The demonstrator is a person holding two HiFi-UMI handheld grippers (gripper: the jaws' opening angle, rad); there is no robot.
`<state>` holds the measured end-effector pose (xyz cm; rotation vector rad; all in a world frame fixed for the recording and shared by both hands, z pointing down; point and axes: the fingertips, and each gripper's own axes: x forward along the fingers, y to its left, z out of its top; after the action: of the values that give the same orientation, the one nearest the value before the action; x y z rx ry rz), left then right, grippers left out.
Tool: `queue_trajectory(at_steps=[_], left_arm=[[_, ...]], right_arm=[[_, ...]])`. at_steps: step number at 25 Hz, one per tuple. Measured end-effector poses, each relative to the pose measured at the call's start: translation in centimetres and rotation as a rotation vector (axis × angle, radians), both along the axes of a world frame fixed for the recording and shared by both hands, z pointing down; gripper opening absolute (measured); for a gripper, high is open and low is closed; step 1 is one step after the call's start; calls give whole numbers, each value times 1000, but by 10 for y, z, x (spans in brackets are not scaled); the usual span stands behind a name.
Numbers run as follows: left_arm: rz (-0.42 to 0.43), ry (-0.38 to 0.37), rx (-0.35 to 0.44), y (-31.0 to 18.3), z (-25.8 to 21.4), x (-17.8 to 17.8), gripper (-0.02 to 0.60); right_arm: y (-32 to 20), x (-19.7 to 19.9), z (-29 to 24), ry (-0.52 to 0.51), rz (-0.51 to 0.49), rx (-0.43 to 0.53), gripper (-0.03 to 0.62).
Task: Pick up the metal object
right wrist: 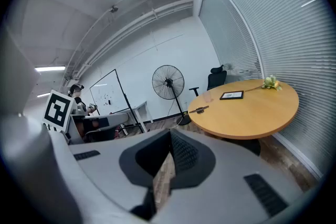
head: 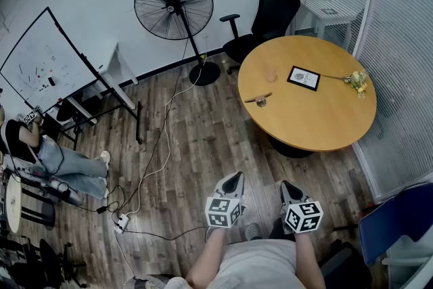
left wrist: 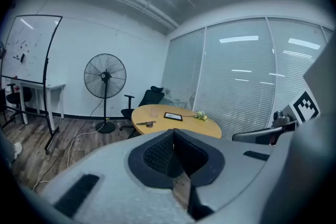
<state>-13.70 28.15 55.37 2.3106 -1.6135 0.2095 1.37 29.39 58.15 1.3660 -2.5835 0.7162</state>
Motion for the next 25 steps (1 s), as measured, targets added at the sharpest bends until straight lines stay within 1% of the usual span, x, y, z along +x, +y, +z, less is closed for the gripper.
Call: queue_trajectory(at_steps=[6,11,15,18,20,21,23,25], left_arm=[[-5,-15,5,-5,-6,-10,9],[-23,-19,9,-7,-3,-19,9],[-34,-26,21,-9,-8,-28,11],[-52,-32,22,-12,-10,-38,17],[-59,-29,21,-13,-10,-43,68],[-61,-28,21,-13,-10,-45,78],[-60,-27,22,-13,-9,-47,89],[-55,-24,17,-12,-8,-50,104]], right_arm=[[-7,-11,-4,-4,-11,6,-3],[-11,-14,2,-2,-17,5,-3],[-17,-18,-2,-31,-15,3,-3],[-22,-23,-2,-27,-18,5,-2],[-23,-27,-1,-23,-25,8,-2],[-23,-29,-2,-23,-31,8,-2],[-21,-34,-2,-18,-50,3,33],[-17,-40,-1,-13,-69,-7,43]])
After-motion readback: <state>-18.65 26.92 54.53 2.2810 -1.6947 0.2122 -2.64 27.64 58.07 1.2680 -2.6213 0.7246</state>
